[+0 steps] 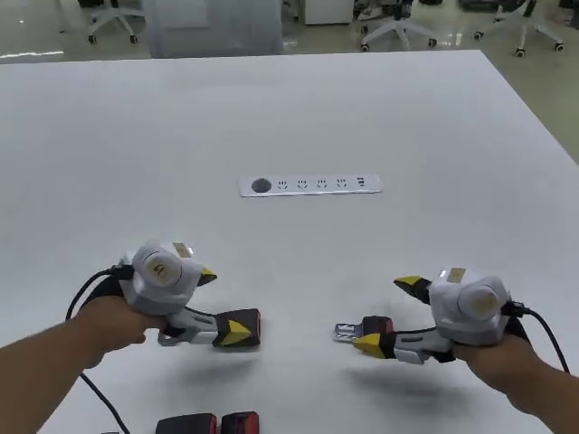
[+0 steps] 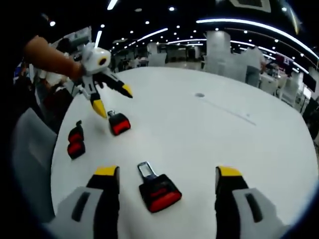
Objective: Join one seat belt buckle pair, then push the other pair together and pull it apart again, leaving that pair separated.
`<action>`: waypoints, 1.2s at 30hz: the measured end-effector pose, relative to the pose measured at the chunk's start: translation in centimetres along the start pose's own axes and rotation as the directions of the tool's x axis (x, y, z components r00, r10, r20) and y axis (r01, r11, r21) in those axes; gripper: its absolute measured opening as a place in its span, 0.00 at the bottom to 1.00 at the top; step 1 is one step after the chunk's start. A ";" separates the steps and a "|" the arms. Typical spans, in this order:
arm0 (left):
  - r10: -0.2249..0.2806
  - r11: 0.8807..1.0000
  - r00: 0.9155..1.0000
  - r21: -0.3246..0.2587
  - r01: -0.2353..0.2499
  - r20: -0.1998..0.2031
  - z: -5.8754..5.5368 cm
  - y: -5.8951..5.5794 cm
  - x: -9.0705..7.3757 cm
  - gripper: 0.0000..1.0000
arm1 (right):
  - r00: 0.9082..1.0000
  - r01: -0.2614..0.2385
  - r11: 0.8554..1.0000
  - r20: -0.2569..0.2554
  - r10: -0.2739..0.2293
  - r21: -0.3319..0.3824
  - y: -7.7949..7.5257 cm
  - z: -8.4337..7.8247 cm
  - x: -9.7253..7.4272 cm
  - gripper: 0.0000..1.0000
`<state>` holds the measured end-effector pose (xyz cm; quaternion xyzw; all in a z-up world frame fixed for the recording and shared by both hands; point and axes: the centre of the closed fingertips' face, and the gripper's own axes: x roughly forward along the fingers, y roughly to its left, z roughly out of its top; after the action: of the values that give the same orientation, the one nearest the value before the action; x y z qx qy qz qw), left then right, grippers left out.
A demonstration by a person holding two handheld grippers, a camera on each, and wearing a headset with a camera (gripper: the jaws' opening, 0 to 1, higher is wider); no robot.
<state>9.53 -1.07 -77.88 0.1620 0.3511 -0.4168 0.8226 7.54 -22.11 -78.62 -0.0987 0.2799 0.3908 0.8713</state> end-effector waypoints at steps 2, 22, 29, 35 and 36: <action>0.024 0.999 0.997 -0.035 -0.022 0.068 0.8 0.0 -0.8 0.78 | 0.999 0.035 0.999 0.018 -0.035 0.014 0.0 0.6 -0.4 0.83; 0.186 0.974 0.949 -0.174 -0.144 0.253 -0.7 -3.1 -9.7 1.00 | 0.981 0.140 0.990 0.139 -0.138 -0.009 6.3 4.6 -3.9 0.94; 0.189 0.978 0.936 -0.148 -0.150 0.296 -1.8 -4.2 -13.4 1.00 | 0.977 0.147 0.989 0.157 -0.143 -0.014 8.8 4.9 -4.7 0.95; 0.201 0.974 0.925 -0.163 -0.155 0.322 -3.0 -4.4 -15.6 1.00 | 0.973 0.157 0.987 0.176 -0.152 -0.017 9.9 4.9 -5.8 0.96; 0.199 0.975 0.925 -0.161 -0.154 0.323 -3.2 -4.6 -15.9 1.00 | 0.972 0.159 0.987 0.177 -0.153 -0.018 9.9 4.9 -6.0 0.96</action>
<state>-1.99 7.07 -68.68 0.0642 0.2160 -0.3383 0.9136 -0.97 -17.23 -70.78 -0.0996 0.1872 0.3327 0.9189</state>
